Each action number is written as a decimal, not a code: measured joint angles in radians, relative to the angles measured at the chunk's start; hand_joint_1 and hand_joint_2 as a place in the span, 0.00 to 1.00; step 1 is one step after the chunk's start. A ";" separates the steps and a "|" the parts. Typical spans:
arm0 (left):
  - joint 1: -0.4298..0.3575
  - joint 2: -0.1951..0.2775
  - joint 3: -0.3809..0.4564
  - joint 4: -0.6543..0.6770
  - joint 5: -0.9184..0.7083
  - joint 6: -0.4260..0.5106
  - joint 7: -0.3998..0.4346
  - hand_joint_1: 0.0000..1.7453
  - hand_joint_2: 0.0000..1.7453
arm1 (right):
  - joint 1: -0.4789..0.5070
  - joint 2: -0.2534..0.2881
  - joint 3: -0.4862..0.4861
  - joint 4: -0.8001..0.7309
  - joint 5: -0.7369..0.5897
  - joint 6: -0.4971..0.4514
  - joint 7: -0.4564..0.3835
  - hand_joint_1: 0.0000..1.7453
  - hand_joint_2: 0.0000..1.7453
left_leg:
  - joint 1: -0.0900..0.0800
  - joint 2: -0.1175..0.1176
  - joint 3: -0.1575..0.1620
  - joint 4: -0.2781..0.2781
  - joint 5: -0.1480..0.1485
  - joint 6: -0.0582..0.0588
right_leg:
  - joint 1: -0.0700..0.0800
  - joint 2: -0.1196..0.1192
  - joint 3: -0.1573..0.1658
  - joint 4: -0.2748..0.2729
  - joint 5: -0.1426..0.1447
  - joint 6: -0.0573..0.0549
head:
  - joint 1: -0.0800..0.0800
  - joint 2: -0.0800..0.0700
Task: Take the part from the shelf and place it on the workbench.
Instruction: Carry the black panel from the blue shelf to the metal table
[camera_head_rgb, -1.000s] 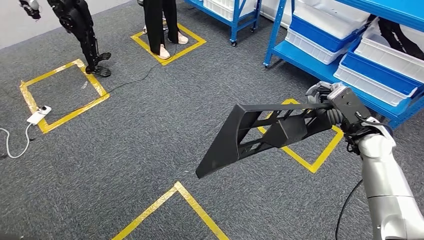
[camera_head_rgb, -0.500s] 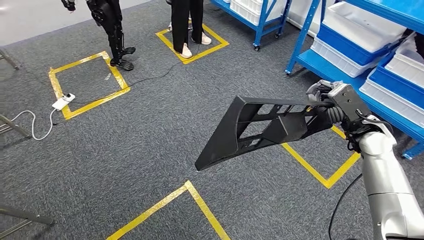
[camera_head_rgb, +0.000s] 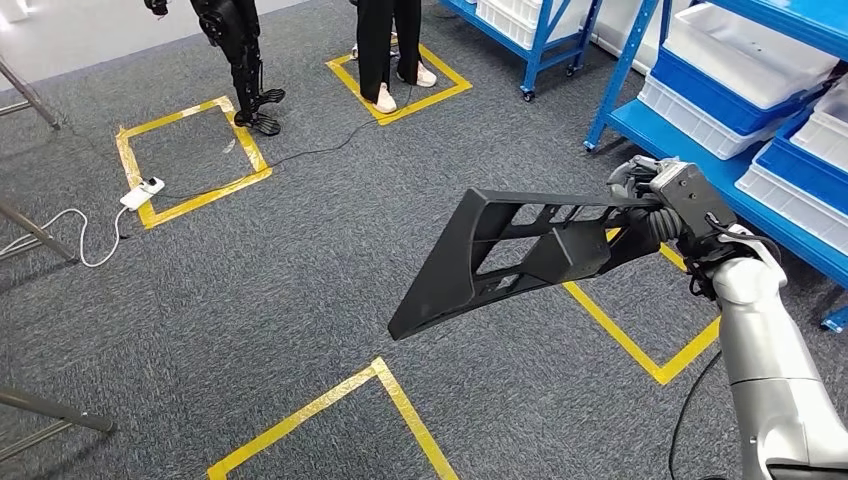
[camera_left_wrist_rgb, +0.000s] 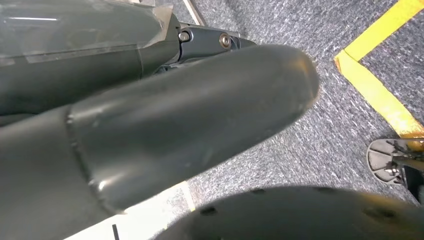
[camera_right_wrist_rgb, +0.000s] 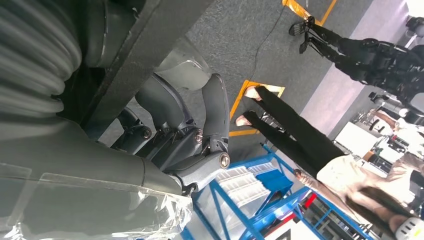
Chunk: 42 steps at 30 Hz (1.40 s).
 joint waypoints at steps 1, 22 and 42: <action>0.000 0.000 0.000 0.000 0.000 0.000 0.000 0.00 0.00 | 0.007 -0.002 -0.005 -0.005 -0.003 0.000 0.001 1.00 1.00 | -0.004 0.002 0.005 -0.013 -0.001 0.002 | 0.002 -0.006 0.000 -0.001 -0.001 0.001 | 0.000 0.000; 0.001 0.008 0.014 0.000 -0.003 -0.014 0.012 0.00 0.00 | 0.107 -0.053 -0.127 -0.071 -0.010 0.016 0.028 1.00 1.00 | 0.013 -0.050 -0.052 0.110 -0.068 -0.032 | -0.025 0.042 0.000 0.009 -0.005 0.011 | 0.000 0.000; -0.008 0.000 0.035 0.000 0.000 -0.012 0.016 0.00 0.00 | 0.182 -0.045 -0.230 -0.059 0.022 -0.007 0.002 1.00 1.00 | -0.001 -0.059 0.032 -0.062 0.027 0.026 | -0.022 0.042 -0.112 0.229 -0.090 0.036 | 0.002 0.000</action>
